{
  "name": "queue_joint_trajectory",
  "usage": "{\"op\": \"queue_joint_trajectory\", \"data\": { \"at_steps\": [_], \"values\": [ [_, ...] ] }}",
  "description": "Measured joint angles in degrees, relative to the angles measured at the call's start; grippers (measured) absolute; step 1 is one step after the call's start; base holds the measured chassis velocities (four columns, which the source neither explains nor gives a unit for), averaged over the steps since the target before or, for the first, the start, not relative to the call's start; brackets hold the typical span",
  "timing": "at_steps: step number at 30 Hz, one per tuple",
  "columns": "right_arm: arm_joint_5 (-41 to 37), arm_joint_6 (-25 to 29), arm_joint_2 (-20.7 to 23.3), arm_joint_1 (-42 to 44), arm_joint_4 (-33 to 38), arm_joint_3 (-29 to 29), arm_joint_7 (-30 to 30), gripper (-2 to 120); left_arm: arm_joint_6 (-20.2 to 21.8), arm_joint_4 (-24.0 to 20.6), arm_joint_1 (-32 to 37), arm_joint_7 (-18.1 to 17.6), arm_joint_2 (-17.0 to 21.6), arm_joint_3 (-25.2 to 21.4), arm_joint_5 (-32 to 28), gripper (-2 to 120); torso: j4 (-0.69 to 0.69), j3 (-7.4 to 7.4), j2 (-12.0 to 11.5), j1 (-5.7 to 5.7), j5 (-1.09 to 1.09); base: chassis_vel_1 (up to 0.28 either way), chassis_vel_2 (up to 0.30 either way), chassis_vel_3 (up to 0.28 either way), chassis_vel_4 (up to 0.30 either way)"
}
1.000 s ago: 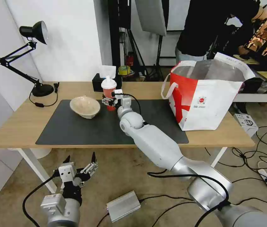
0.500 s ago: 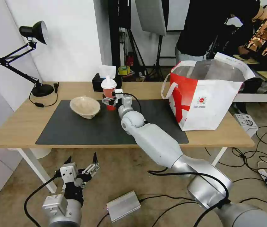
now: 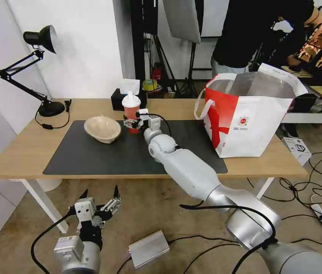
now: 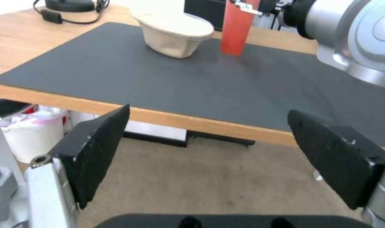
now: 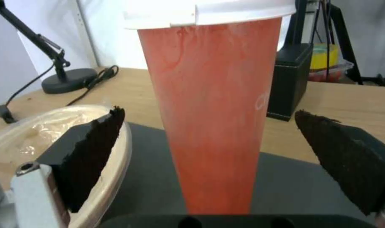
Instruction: Pick up the trash from the table and place it into the takeout bag.
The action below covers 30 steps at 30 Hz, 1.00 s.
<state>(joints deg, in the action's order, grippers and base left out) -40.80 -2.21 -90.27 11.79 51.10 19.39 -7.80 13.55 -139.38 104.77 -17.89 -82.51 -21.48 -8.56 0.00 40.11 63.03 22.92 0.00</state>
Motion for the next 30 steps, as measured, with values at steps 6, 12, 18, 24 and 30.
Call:
{"op": "queue_joint_trajectory", "data": {
  "at_steps": [6,12,18,24,30],
  "values": [
    [-0.39,0.69,-0.06,-1.03,-2.18,0.29,2.23,100,0.02,0.00,0.12,0.11,-0.26,0.68,0.56,100,0.00,0.00,0.00,0.00,0.00,0.000,0.000,0.000,0.000],
    [-1.03,1.27,-0.10,-1.54,-3.79,0.47,3.98,100,0.03,0.22,0.12,0.18,-0.41,1.17,0.97,100,0.00,0.00,0.00,0.00,0.00,0.000,0.000,0.000,0.000],
    [-1.42,2.08,-0.11,-1.78,-5.06,0.45,5.72,100,0.03,0.40,0.10,0.24,-0.49,1.47,1.23,100,0.00,0.00,0.00,0.00,0.00,0.000,0.000,0.000,0.000],
    [-1.68,2.88,-0.12,-2.08,-6.35,0.48,7.86,100,0.03,0.38,0.24,0.28,-0.50,1.42,1.29,100,0.00,0.00,0.00,0.00,0.00,0.000,0.000,0.000,0.000],
    [-1.75,3.73,-0.17,-2.37,-7.65,0.40,10.27,100,0.03,0.22,0.69,0.35,-0.67,1.39,1.59,100,0.00,0.00,0.00,0.00,0.00,0.000,0.000,0.000,0.000]
  ]
}}
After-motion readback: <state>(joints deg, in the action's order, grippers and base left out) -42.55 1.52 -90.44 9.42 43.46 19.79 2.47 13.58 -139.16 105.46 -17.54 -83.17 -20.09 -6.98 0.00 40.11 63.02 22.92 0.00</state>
